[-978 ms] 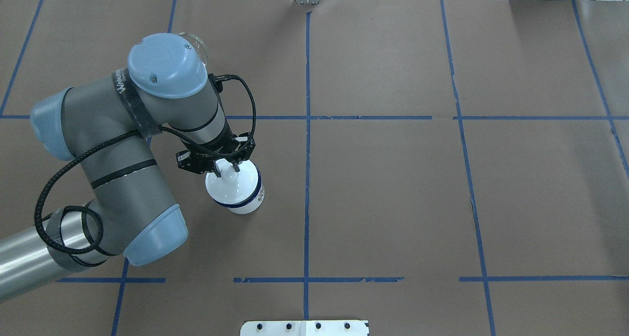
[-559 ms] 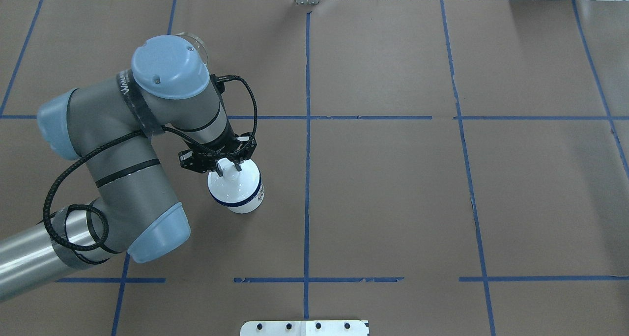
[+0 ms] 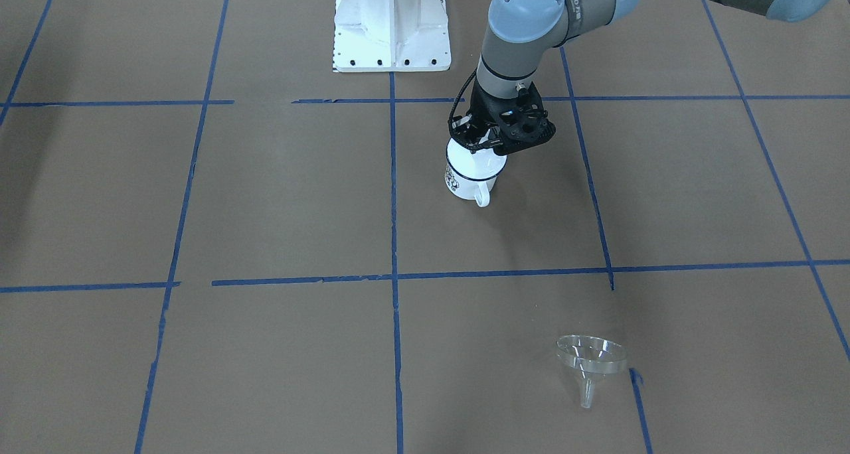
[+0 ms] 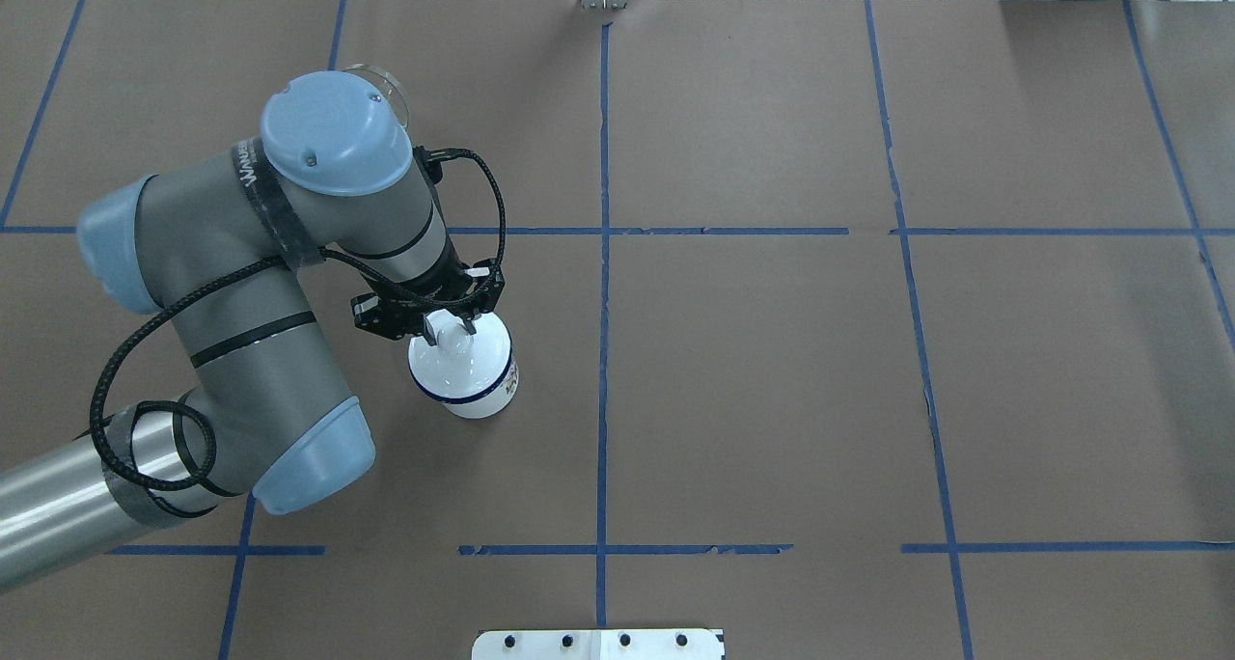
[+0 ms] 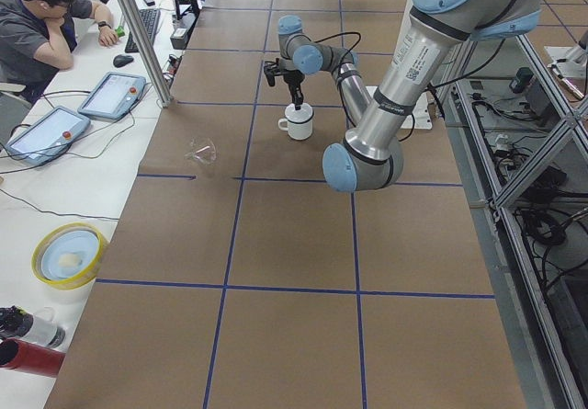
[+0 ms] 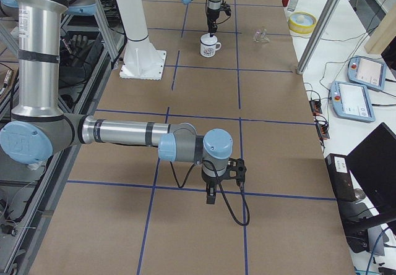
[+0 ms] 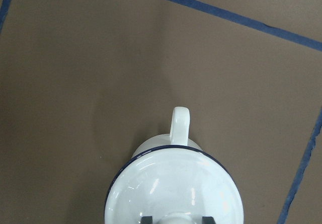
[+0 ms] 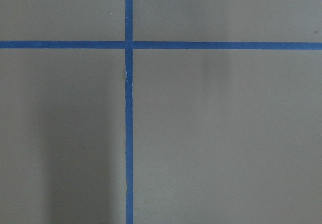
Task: Remove funnel from cup
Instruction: 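Open the left gripper to release the white funnel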
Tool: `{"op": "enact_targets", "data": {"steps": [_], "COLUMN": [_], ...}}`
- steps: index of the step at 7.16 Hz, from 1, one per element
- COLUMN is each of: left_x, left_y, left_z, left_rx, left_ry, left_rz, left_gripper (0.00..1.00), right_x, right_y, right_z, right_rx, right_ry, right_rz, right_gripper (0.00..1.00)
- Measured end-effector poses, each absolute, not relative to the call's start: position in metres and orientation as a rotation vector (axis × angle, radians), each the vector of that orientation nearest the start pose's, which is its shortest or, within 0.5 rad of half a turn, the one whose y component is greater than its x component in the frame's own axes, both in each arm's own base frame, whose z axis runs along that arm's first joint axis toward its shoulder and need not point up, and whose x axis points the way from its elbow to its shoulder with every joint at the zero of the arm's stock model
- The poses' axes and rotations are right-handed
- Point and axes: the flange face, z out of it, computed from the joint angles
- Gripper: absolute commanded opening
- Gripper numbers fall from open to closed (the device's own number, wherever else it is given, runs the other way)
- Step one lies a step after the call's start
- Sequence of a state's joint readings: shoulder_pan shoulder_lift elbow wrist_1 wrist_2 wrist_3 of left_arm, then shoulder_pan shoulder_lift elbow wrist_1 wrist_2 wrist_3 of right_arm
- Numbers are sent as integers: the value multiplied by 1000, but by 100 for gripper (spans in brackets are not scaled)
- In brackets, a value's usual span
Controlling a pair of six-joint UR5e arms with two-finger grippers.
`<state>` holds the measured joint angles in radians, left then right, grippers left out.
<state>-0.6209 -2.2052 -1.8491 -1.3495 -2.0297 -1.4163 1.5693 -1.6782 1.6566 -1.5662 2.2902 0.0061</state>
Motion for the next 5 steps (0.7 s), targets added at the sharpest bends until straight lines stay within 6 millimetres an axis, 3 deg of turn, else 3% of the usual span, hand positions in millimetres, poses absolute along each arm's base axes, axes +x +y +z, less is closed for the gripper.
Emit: {"op": "enact_targets", "data": {"steps": [2,3,5], "left_x": [449,432,347], "left_y": [-438,-436,-452], "left_z": [197,196,205], "left_rx": [-108,-77,59], "left_ry": [797,814,847], "left_rz": [-296,-278,-196], "left_gripper": [100,100,100], "right_x": [67,67,67], "right_y": [-445,-445,-445], "right_z": [670,670,670], "right_rx": [-19,-19,-19], "right_ry": [-719,-719,-719], "right_rz": [10,11,11], "right_gripper": [100,100,100]}}
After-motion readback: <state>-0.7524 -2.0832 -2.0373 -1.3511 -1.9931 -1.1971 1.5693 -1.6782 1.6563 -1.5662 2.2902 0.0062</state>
